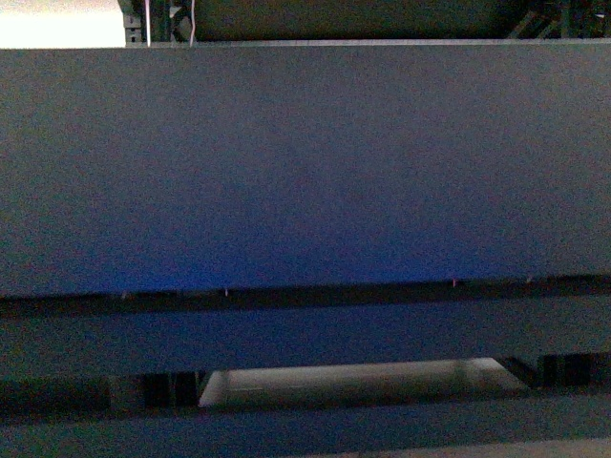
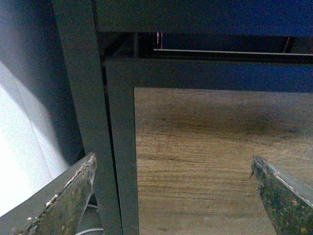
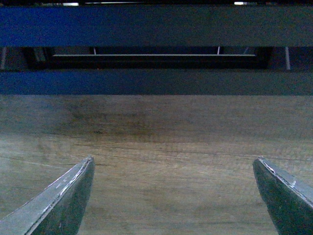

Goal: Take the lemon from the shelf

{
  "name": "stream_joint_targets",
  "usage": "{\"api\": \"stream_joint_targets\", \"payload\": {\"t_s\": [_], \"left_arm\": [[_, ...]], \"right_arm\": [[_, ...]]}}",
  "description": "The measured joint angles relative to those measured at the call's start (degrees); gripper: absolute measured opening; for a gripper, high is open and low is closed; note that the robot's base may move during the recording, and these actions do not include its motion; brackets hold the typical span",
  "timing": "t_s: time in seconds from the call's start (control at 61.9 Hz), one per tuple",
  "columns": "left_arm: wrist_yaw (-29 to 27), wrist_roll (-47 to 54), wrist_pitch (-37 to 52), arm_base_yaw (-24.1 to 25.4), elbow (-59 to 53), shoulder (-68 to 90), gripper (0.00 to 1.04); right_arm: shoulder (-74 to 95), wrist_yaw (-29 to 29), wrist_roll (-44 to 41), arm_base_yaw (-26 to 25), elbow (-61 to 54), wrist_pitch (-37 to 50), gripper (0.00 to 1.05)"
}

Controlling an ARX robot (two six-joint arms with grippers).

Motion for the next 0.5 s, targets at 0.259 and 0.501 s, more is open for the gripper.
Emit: {"api": "stream_joint_targets", "payload": {"t_s": [0.259,0.501], "left_arm": [[0.0,0.0,0.0,0.0,0.0,0.0,0.97],[0.0,0.0,0.0,0.0,0.0,0.0,0.97]], "right_arm": [[0.0,0.0,0.0,0.0,0.0,0.0,0.97],[0.0,0.0,0.0,0.0,0.0,0.0,0.97]]}}
